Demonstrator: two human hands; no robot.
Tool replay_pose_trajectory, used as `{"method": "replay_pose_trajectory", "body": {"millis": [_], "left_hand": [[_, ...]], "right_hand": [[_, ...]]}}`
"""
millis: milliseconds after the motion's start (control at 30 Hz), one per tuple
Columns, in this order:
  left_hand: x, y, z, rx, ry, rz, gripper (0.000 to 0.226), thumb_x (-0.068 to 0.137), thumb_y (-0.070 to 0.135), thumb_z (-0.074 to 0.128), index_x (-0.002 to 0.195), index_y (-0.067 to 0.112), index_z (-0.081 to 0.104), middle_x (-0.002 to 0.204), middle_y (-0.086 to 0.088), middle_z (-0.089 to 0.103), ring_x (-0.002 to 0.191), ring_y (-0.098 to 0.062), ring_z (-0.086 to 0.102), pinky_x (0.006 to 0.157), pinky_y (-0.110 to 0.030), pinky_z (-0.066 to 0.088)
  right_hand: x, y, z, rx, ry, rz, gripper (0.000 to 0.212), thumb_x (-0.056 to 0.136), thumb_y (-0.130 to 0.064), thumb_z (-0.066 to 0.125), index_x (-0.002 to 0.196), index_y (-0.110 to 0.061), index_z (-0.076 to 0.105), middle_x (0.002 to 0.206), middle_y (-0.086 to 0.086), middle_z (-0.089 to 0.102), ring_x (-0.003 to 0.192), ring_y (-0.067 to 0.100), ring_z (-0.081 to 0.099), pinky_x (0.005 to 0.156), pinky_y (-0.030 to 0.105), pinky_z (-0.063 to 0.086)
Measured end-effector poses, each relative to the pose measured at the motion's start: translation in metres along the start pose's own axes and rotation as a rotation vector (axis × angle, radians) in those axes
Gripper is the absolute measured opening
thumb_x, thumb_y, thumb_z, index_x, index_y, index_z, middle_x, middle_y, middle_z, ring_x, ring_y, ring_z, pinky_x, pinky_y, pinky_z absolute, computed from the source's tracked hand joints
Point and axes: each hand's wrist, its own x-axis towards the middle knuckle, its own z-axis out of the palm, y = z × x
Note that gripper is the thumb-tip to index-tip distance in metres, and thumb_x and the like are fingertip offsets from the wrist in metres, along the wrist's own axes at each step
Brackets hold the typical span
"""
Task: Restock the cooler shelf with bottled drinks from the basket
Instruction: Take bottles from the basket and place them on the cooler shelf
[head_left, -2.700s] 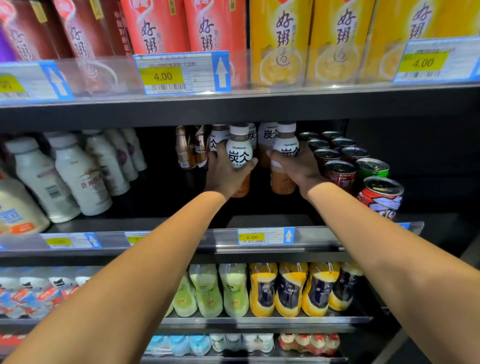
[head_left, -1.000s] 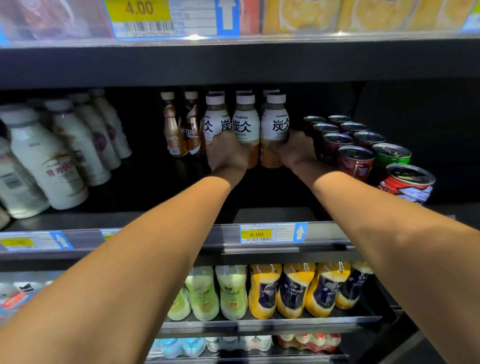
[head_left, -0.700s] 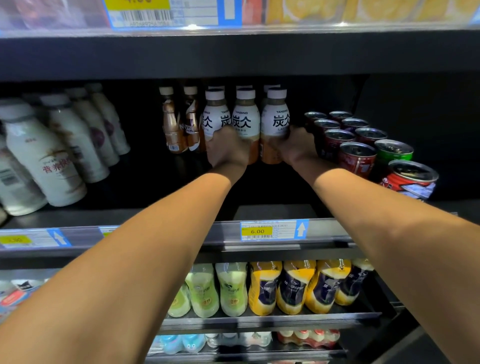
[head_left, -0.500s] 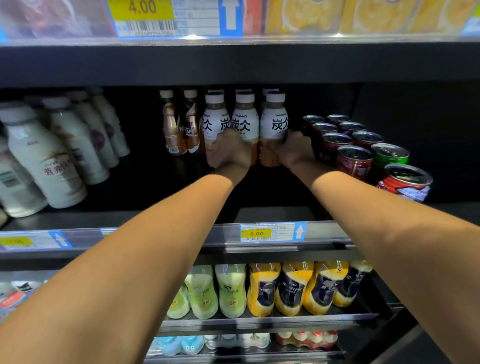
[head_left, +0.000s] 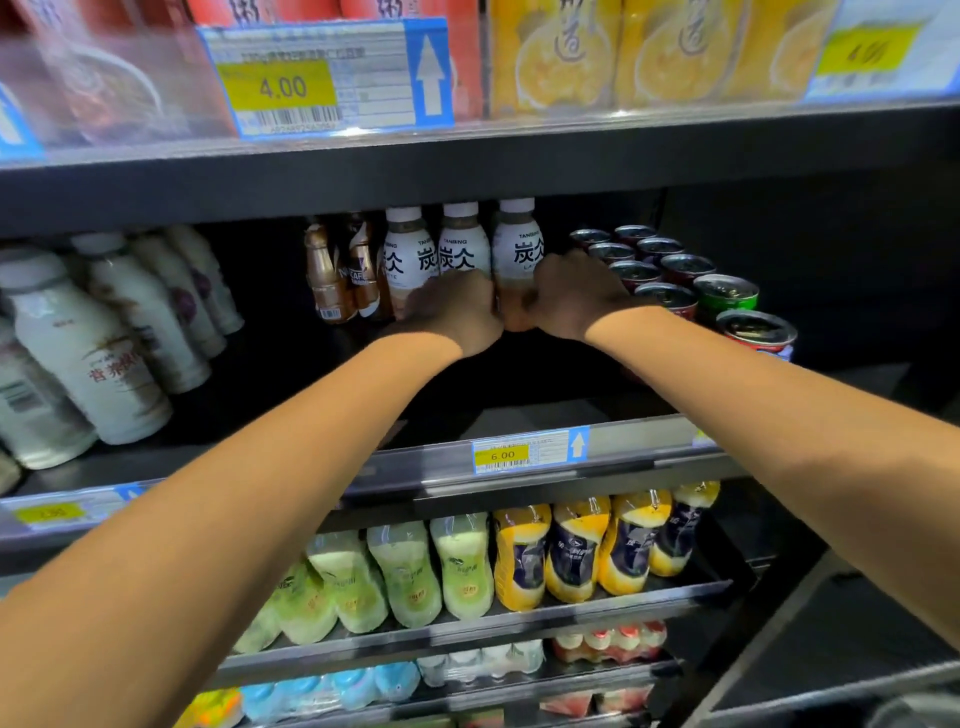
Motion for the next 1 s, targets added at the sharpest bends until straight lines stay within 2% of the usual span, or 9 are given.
{"method": "replay_pose_trajectory", "body": {"millis": [100, 167, 233, 367, 533, 667, 733, 867, 1000], "left_hand": [[-0.015, 0.017, -0.016, 0.101, 0.023, 0.046, 0.024, 0.087, 0.035, 0.056, 0.095, 0.015, 0.067, 0.103, -0.013, 0.066, 0.094, -0.035, 0.062, 0.071, -0.034, 0.043], [-0.029, 0.029, -0.026, 0.125, 0.000, 0.049, 0.029, 0.087, 0.040, 0.057, 0.102, 0.018, 0.068, 0.113, -0.012, 0.065, 0.101, -0.036, 0.061, 0.078, -0.036, 0.044], [-0.047, 0.039, -0.035, 0.127, -0.011, 0.103, 0.031, 0.090, 0.042, 0.054, 0.109, 0.020, 0.065, 0.118, -0.009, 0.062, 0.104, -0.036, 0.059, 0.081, -0.037, 0.044], [-0.088, 0.059, -0.044, 0.080, 0.056, 0.303, 0.031, 0.095, 0.045, 0.047, 0.084, 0.019, 0.059, 0.086, -0.004, 0.060, 0.079, -0.028, 0.054, 0.065, -0.034, 0.042], [-0.120, 0.103, -0.044, 0.021, 0.088, 0.492, 0.035, 0.096, 0.048, 0.044, 0.081, 0.021, 0.058, 0.079, 0.000, 0.056, 0.077, -0.028, 0.053, 0.067, -0.037, 0.047], [-0.139, 0.147, -0.040, -0.074, 0.021, 0.636, 0.035, 0.096, 0.048, 0.042, 0.086, 0.021, 0.062, 0.088, 0.001, 0.063, 0.084, -0.028, 0.060, 0.073, -0.038, 0.050], [-0.151, 0.174, -0.033, -0.099, -0.046, 0.716, 0.035, 0.098, 0.050, 0.039, 0.091, 0.023, 0.061, 0.094, 0.003, 0.063, 0.090, -0.026, 0.059, 0.077, -0.037, 0.049], [-0.171, 0.233, -0.002, -0.104, -0.187, 0.873, 0.032, 0.099, 0.048, 0.038, 0.091, 0.023, 0.055, 0.102, 0.003, 0.061, 0.100, -0.026, 0.058, 0.082, -0.037, 0.048], [-0.188, 0.291, 0.036, -0.117, -0.265, 1.006, 0.031, 0.100, 0.042, 0.038, 0.086, 0.020, 0.053, 0.094, 0.002, 0.059, 0.089, -0.025, 0.057, 0.076, -0.036, 0.046]], "right_hand": [[-0.029, -0.004, -0.020, -0.213, 0.036, -0.072, 0.038, 0.095, -0.034, 0.050, 0.117, -0.006, 0.064, 0.121, 0.021, 0.061, 0.111, 0.039, 0.060, 0.079, 0.037, 0.045], [-0.053, -0.002, -0.031, -0.346, 0.069, -0.143, 0.034, 0.096, -0.027, 0.051, 0.121, -0.009, 0.063, 0.122, 0.018, 0.062, 0.112, 0.037, 0.059, 0.079, 0.035, 0.043], [-0.079, 0.006, -0.037, -0.420, 0.136, -0.217, 0.030, 0.096, -0.027, 0.049, 0.114, -0.009, 0.065, 0.115, 0.016, 0.064, 0.104, 0.036, 0.062, 0.072, 0.035, 0.038], [-0.128, 0.029, -0.044, -0.434, 0.255, -0.227, 0.025, 0.096, -0.028, 0.050, 0.086, -0.010, 0.065, 0.084, 0.010, 0.065, 0.076, 0.031, 0.062, 0.058, 0.035, 0.034], [-0.212, 0.063, -0.060, -0.433, 0.255, -0.002, 0.033, 0.098, -0.038, 0.035, 0.094, -0.019, 0.061, 0.087, 0.000, 0.061, 0.080, 0.023, 0.059, 0.059, 0.033, 0.042], [-0.273, 0.099, -0.068, -0.485, 0.236, 0.199, 0.032, 0.093, -0.039, 0.031, 0.074, -0.020, 0.049, 0.074, 0.002, 0.059, 0.069, 0.028, 0.059, 0.058, 0.035, 0.047], [-0.301, 0.117, -0.067, -0.520, 0.172, 0.298, 0.036, 0.093, -0.041, 0.029, 0.075, -0.020, 0.053, 0.075, 0.002, 0.059, 0.070, 0.028, 0.059, 0.060, 0.036, 0.048], [-0.351, 0.147, -0.065, -0.566, 0.081, 0.505, 0.037, 0.091, -0.041, 0.035, 0.078, -0.018, 0.061, 0.077, 0.003, 0.062, 0.074, 0.030, 0.061, 0.063, 0.037, 0.049], [-0.390, 0.179, -0.056, -0.533, -0.002, 0.673, 0.030, 0.095, -0.040, 0.043, 0.086, -0.019, 0.063, 0.086, 0.002, 0.064, 0.086, 0.029, 0.064, 0.069, 0.036, 0.048]]}}
